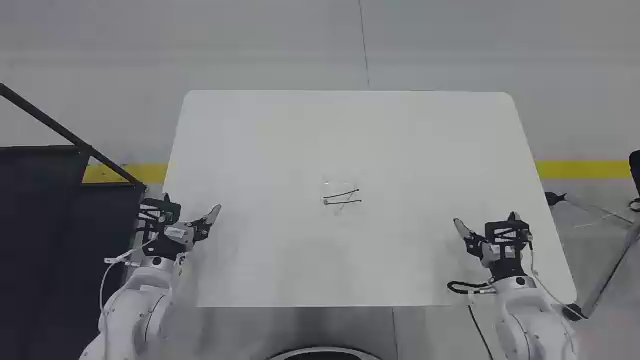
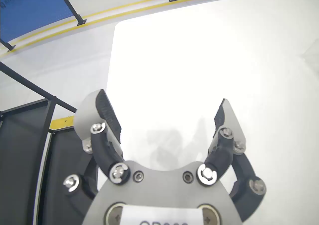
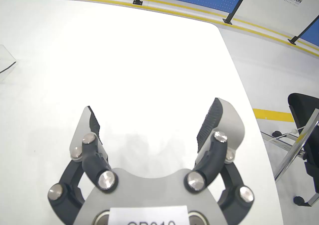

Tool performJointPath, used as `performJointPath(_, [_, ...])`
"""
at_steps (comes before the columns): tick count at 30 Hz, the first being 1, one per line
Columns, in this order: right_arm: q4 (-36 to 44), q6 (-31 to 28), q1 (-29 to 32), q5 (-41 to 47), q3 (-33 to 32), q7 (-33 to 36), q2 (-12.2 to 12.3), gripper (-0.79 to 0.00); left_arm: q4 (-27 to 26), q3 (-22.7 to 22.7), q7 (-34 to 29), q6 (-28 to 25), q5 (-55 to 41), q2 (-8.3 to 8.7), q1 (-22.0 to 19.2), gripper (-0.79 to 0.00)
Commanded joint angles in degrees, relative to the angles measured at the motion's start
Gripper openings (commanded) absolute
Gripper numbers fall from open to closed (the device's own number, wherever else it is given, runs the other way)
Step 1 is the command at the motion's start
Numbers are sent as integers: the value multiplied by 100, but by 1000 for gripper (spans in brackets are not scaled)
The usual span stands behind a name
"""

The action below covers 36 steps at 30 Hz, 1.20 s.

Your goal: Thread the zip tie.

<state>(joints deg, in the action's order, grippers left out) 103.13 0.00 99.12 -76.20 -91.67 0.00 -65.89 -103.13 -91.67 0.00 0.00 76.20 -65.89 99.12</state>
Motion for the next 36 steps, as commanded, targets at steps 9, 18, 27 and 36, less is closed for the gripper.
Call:
performJointPath(9, [0, 0, 0, 0, 0, 0, 0, 0, 0, 0, 0, 0, 0, 0, 0, -1])
performJointPath(18, [51, -584, -116, 278, 18, 358, 3, 0, 11, -151, 84, -773, -350, 21, 27, 0])
performJointPath(27, [24, -2840, -578, 1577, -178, 1688, 124, 0, 247, -425, -8, -1942, -1177, 65, -92, 0])
performJointPath(36, [-422, -3627, -1246, 2965, 112, 2889, 179, 0, 206, -381, -221, -2050, -1183, 71, -123, 0])
